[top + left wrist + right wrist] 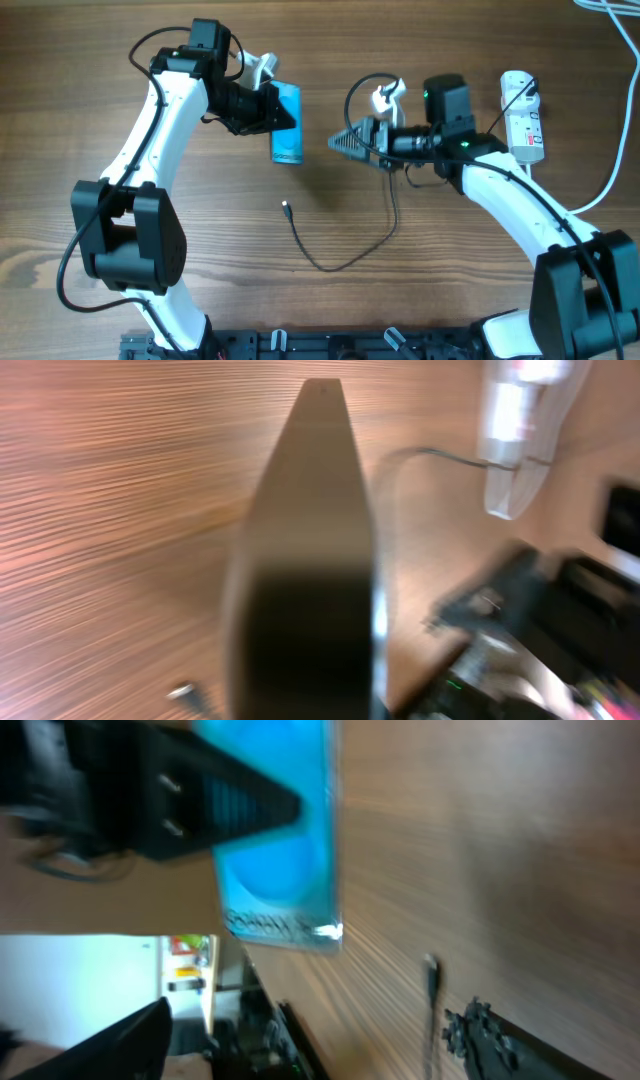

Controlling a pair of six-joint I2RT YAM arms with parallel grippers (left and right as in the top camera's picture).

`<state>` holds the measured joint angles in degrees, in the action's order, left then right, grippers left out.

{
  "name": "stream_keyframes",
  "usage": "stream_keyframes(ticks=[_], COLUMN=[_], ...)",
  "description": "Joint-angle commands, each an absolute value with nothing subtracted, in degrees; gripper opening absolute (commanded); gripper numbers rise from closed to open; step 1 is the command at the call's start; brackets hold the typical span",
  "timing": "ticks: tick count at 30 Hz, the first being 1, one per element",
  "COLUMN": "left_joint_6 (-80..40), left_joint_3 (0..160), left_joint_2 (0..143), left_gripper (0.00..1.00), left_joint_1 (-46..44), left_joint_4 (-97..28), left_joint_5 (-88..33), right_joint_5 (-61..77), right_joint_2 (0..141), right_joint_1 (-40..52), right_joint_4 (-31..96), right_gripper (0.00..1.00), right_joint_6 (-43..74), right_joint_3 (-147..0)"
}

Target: Plug charger to phone and switch on socket

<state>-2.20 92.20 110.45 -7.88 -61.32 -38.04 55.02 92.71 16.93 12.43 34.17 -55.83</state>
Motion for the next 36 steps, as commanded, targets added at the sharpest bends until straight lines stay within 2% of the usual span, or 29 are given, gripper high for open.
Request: stream_keyframes(ticks=[1,2,3,4,10,14,19,23,27,28,31,36], left_joint_6=[-10.1,-11.9,-13.9,-16.2,-20.2,-20.3,-23.2,-23.2,-23.2,-23.2,-23.2,-23.2], left_joint_3=[92.4,92.0,91.7,91.3,88.6,85.7,79.2,74.8,72.8,72.1,71.5,71.4], left_joint_2=[108.5,108.5,108.5,108.6,108.6,108.6,108.6,108.6,108.6,108.6,108.6,108.6], left_gripper=[0.04,0.04,0.04,0.04,0.04,0.04,0.04,0.04,0.04,0.04,0.09,0.12], left_joint_1=[-8.0,-8.0,-8.0,-8.0,-8.0,-8.0,-8.7,-10.0,-11.1,-11.8,-12.4,-12.6], left_joint_4=[-61.2,-61.1,-61.1,-60.9,-59.5,-57.0,-52.1,-48.3,-45.9,-45.6,-45.4,-45.4], left_joint_5=[-18.7,-16.5,-14.7,-12.8,-6.7,-6.3,-6.6,-6.5,-6.5,-6.5,-5.8,-5.7], right_joint_5=[43.6,41.1,38.9,36.2,25.8,24.2,23.9,20.4,18.8,15.9,12.8,10.4], right_joint_2=[93.4,93.4,93.4,93.4,93.4,93.4,93.4,93.4,93.4,93.4,93.4,93.4], right_joint_1=[23.2,25.9,28.4,30.9,45.7,49.3,49.4,49.5,49.5,49.5,49.5,49.5], right_joint_4=[17.4,18.3,18.8,19.4,22.5,24.2,31.6,39.2,42.5,44.3,44.4,44.3], right_gripper=[0.7,0.55,0.26,0.04,0.04,0.04,0.05,0.24,0.41,0.54,0.66,0.7], right_joint_6=[28.1,27.3,26.9,27.0,24.8,24.8,23.9,21.8,11.8,9.0,8.9,7.5], right_joint_3=[-55.7,-55.7,-55.7,-55.7,-55.7,-55.7,-56.3,-57.1,-57.1,-57.1,-57.1,-57.1])
